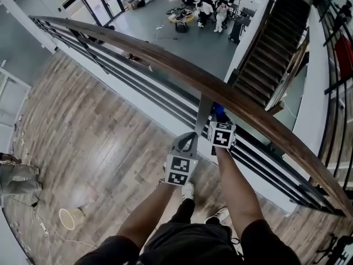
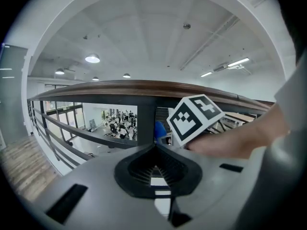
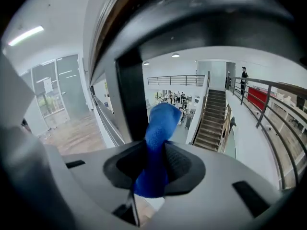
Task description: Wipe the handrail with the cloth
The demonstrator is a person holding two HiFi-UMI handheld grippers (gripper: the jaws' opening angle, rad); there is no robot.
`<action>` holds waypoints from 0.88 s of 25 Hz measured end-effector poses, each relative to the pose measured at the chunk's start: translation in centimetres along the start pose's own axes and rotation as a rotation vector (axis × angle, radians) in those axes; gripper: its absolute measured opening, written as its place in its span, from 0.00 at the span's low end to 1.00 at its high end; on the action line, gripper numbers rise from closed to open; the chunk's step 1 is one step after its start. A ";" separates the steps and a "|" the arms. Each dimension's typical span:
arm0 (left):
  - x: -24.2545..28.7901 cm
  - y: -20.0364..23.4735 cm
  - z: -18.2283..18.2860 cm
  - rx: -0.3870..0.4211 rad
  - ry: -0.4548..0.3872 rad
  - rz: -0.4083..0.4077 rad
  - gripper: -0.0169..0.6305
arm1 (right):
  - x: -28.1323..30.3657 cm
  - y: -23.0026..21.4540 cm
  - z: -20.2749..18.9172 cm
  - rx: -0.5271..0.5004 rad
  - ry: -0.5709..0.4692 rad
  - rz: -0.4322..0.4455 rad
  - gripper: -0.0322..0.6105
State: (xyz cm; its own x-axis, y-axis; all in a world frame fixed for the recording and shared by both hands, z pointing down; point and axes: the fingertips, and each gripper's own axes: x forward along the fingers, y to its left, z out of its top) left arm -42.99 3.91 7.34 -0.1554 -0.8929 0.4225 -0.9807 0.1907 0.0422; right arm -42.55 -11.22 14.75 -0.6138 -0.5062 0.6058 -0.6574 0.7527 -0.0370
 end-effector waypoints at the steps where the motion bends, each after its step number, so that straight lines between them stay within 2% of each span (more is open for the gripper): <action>1: -0.1 0.2 -0.3 -0.001 0.004 0.000 0.03 | 0.6 0.2 0.0 -0.002 0.001 -0.003 0.22; 10: -0.9 0.9 -3.0 -0.015 0.037 0.030 0.03 | 1.0 0.7 -0.4 0.008 0.032 -0.030 0.21; 17: 0.0 -2.0 -2.7 -0.025 0.024 0.003 0.03 | -1.7 -3.4 -1.7 -0.017 -0.019 -0.077 0.21; 22: 0.9 -5.4 -1.4 -0.120 0.007 -0.036 0.03 | -4.0 -7.0 -3.0 -0.017 -0.023 -0.130 0.21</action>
State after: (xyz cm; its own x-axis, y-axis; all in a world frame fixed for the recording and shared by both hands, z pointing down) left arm -37.69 2.62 8.78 -0.1190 -0.8974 0.4250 -0.9644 0.2064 0.1657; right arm -34.15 -13.21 14.97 -0.5341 -0.6095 0.5859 -0.7248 0.6869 0.0538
